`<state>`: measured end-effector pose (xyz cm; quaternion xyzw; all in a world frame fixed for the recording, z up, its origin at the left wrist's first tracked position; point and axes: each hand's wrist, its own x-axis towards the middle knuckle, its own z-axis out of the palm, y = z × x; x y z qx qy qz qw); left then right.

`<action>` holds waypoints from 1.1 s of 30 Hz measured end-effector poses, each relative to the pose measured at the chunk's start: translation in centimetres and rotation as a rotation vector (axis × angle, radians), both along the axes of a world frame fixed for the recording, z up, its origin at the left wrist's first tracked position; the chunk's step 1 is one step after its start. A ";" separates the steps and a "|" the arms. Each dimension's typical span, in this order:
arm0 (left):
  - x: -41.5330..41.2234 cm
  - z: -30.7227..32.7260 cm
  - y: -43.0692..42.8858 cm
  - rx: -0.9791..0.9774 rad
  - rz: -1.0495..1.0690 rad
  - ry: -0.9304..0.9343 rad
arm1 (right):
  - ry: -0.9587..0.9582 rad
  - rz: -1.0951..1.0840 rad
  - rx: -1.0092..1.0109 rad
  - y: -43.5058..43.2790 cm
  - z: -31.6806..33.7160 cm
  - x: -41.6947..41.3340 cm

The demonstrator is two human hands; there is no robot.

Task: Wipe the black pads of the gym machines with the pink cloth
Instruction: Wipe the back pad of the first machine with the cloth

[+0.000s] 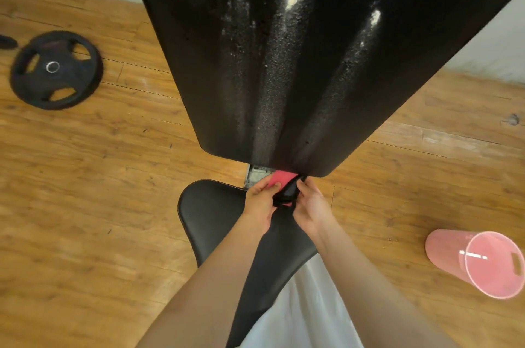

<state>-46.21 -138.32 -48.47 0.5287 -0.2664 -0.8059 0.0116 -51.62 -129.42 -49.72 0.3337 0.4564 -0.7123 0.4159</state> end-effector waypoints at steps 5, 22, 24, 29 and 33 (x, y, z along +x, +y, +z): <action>0.9 -0.3 -1.8 -0.015 0.027 -0.014 | 0.006 0.015 -0.011 -2.1 0.6 0.6; 5.2 -0.5 -10.8 -0.185 0.090 -0.058 | -0.055 0.049 -0.177 -12.2 0.8 4.3; 5.4 -0.6 -11.7 -0.209 0.077 -0.067 | -0.054 0.059 -0.187 -13.2 0.7 4.7; 5.8 -0.4 -13.3 -0.237 0.094 -0.067 | -0.070 0.025 -0.200 -15.2 1.0 5.1; 6.0 -0.1 -14.4 -0.275 0.084 -0.048 | -0.085 0.050 -0.205 -16.3 0.8 5.2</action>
